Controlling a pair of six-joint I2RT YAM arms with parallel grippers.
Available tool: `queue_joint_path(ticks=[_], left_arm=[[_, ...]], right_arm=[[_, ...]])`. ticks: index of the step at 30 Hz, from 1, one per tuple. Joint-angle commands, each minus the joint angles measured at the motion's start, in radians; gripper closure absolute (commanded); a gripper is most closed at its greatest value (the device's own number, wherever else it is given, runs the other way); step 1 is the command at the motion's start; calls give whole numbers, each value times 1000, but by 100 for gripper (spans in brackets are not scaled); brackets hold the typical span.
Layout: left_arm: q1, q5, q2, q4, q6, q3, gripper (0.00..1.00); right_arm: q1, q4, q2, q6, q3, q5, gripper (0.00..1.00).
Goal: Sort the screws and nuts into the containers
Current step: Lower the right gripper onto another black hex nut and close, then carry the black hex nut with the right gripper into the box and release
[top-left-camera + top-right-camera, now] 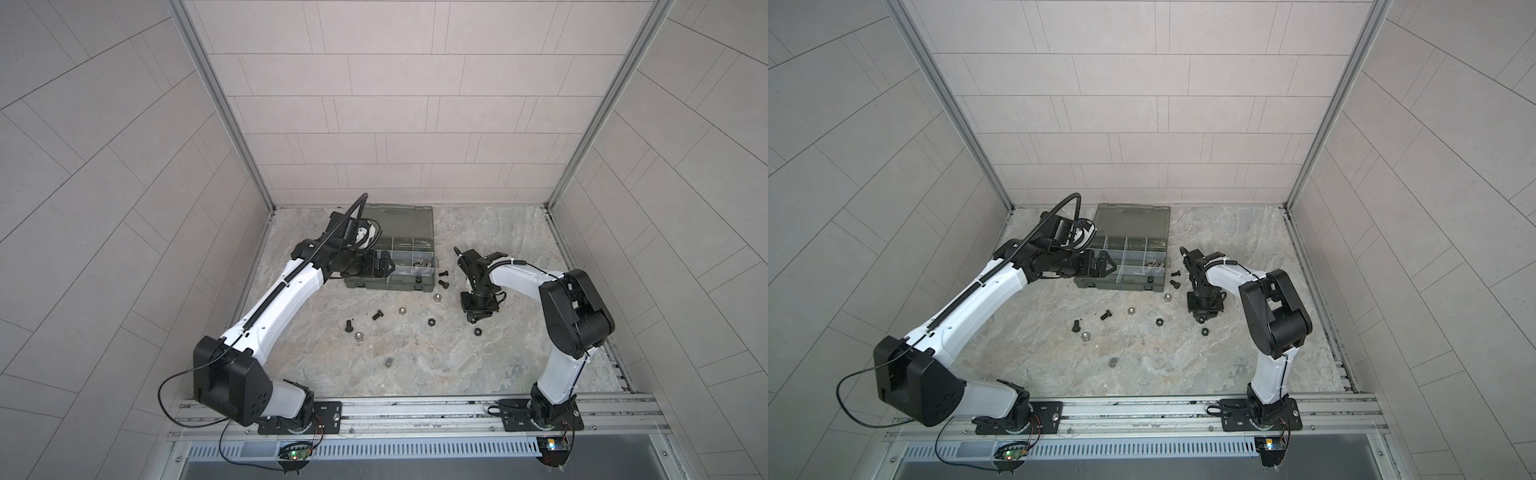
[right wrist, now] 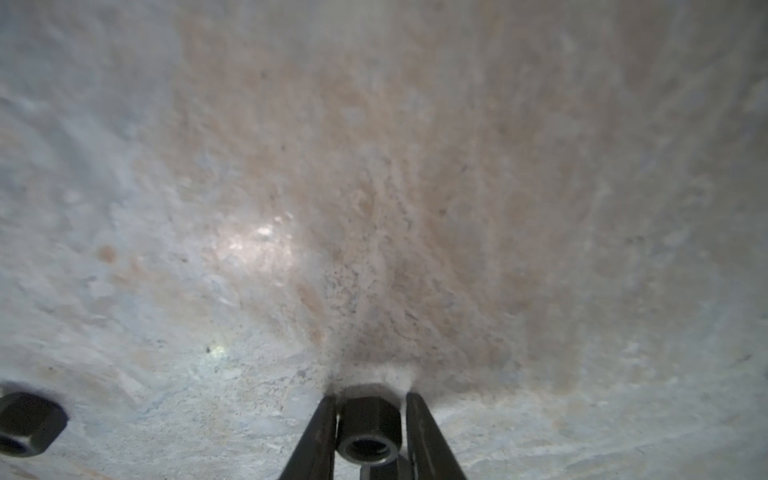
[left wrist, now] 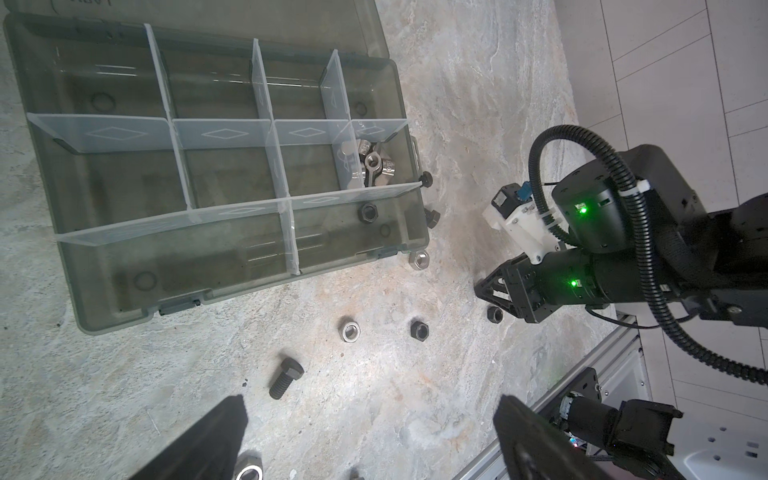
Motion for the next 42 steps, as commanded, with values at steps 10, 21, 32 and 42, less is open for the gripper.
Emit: queue_joint_path(ticks=[10,21,32,42], left_arm=[[-5,0,-8,-25,17,-4,0],[-4,-30,5,-45,53,32,0],[1,-61,2,-71,89,51,0],[8,-87,-5,-108,124,67,0]], right_arm=[[-2,-19,-19,26,-23,-5,80],[37,-138,9,23,251,-3,83],[100,-222,241,7,660,-23,83],[129,-258,405,10,862,-45,83]])
